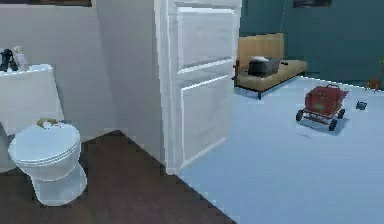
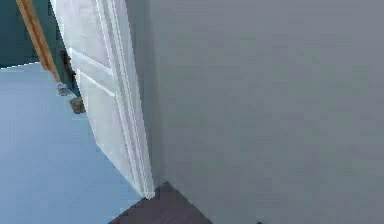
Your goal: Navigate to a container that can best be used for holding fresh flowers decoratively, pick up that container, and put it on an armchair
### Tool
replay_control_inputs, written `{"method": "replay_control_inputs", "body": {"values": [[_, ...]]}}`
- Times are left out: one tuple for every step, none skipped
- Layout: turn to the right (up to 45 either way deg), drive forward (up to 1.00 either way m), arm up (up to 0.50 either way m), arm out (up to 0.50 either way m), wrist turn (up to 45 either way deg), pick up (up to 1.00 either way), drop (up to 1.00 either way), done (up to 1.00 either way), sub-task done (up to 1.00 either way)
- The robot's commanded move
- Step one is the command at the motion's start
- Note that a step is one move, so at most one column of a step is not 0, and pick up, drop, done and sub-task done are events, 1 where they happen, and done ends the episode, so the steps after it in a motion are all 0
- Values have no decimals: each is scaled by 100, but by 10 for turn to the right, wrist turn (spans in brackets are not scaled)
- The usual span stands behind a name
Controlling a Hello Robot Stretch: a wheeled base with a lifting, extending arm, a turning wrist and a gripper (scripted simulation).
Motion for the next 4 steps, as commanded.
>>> {"method": "replay_control_inputs", "body": {"values": [[-450, 0, 0, 0, 0, 0, 0, 0, 0], [-450, 0, 0, 0, 0, 0, 0, 0, 0], [-90, 0, 0, 0, 0, 0, 0, 0, 0], [0, 60, 0, 0, 0, 0, 0, 0, 0]]}}
